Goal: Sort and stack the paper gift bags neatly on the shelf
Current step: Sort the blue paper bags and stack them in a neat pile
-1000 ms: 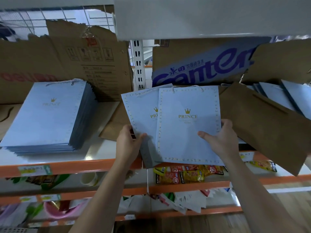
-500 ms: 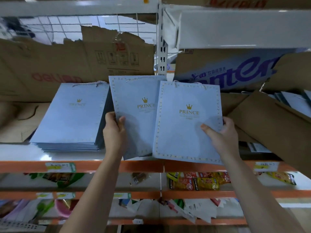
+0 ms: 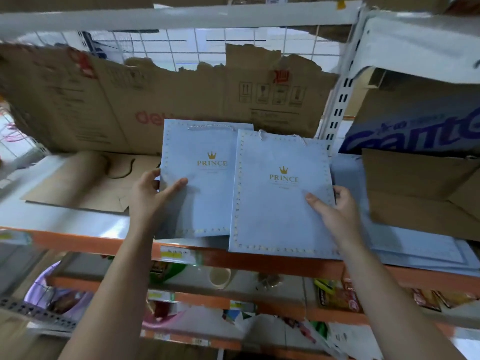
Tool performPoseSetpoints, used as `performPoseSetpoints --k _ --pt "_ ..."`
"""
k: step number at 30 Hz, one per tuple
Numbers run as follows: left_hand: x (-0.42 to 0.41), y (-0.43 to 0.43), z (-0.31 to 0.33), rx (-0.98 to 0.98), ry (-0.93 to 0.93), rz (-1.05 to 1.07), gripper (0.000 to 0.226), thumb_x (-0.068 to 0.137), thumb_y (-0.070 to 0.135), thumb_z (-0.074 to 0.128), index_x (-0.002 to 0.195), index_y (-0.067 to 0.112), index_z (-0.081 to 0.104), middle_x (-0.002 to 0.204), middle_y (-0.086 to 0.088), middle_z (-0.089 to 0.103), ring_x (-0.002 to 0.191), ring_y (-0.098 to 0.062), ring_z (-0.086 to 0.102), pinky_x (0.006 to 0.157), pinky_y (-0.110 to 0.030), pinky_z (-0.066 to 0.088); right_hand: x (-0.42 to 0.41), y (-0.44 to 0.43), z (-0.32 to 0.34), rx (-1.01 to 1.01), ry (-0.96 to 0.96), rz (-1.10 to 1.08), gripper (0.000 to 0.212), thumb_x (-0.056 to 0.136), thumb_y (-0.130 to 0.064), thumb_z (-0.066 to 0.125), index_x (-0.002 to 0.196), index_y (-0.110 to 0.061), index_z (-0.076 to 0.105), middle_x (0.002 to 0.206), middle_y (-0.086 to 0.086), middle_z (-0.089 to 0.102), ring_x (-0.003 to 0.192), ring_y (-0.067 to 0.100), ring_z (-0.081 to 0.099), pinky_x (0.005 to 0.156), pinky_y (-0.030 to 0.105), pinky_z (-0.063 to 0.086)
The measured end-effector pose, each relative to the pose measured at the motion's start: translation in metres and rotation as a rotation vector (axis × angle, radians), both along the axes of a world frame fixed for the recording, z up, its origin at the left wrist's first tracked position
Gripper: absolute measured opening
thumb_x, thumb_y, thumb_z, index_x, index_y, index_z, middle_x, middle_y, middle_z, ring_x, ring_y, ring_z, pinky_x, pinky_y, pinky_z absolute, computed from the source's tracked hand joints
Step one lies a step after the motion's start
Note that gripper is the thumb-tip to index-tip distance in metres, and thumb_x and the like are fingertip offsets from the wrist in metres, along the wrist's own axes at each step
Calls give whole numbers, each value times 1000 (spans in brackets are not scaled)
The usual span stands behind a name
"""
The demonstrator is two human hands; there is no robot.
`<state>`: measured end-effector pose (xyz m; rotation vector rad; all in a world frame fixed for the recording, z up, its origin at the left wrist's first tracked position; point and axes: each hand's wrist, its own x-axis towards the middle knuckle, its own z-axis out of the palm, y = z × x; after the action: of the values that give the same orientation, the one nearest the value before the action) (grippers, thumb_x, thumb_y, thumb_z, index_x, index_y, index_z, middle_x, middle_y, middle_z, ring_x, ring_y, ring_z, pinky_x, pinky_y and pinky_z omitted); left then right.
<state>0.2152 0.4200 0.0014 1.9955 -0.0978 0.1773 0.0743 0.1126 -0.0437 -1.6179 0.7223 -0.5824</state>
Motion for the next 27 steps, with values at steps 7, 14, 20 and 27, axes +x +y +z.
performPoseSetpoints --k 7,14,20,27 --pt "62 37 4 251 -20 27 42 76 40 77 109 17 67 89 1 64 70 -9 55 52 -15 34 23 51 -11 -17 58 -5 60 71 -44 81 117 -19 52 104 -8 67 92 16 68 81 43 58" --pt "93 37 -12 353 -135 -61 31 73 46 78 81 18 67 70 6 56 69 -13 50 49 -11 29 29 71 -13 -35 89 -64 51 76 -39 79 114 -20 52 104 -8 66 91 17 67 82 45 57" --pt "95 32 -29 383 -184 -138 38 76 51 74 65 29 45 69 6 48 65 -11 43 50 -25 25 30 79 -6 -1 16 -105 40 79 -36 76 109 -20 55 103 -5 68 90 16 68 82 46 57" --pt "92 54 -42 291 -186 -100 32 91 41 59 106 14 69 95 1 64 86 -19 61 69 -30 43 69 96 22 -17 -95 23 16 87 -26 69 102 -21 63 99 -1 74 91 18 71 84 48 57"
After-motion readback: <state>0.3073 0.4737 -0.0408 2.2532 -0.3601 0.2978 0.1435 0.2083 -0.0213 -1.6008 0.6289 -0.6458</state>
